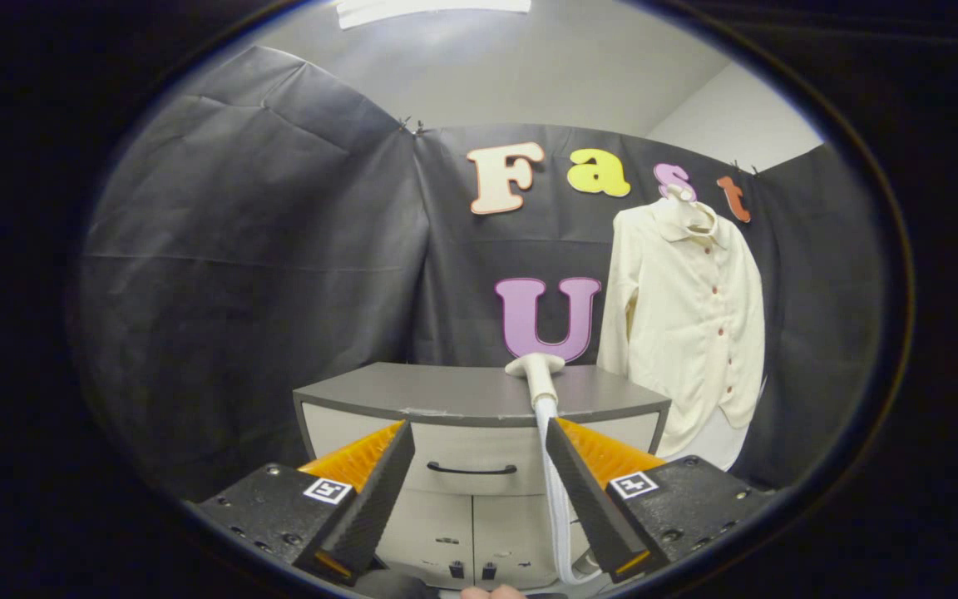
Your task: Iron the clothes twice with a garment steamer, once on the left side and once on the right side.
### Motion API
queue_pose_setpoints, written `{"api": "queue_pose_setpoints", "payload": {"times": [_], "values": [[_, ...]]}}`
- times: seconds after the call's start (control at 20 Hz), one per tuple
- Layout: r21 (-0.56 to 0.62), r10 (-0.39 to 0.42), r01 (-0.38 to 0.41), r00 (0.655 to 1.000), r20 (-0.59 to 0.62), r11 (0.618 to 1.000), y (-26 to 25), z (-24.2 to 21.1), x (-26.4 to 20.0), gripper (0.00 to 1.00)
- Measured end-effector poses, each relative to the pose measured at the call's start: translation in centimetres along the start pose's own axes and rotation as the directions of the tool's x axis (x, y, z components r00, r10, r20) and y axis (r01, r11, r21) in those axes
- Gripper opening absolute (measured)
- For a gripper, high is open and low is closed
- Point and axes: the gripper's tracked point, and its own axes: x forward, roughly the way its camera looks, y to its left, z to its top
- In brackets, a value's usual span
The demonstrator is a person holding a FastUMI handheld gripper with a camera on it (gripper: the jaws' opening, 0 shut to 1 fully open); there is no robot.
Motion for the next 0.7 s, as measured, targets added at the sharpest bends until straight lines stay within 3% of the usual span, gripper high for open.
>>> {"api": "queue_pose_setpoints", "payload": {"times": [0.7], "values": [[0.023, -0.040, 0.041, 0.998, -0.043, 0.999, -3.5, 0.4, 5.7, 0.97]]}}
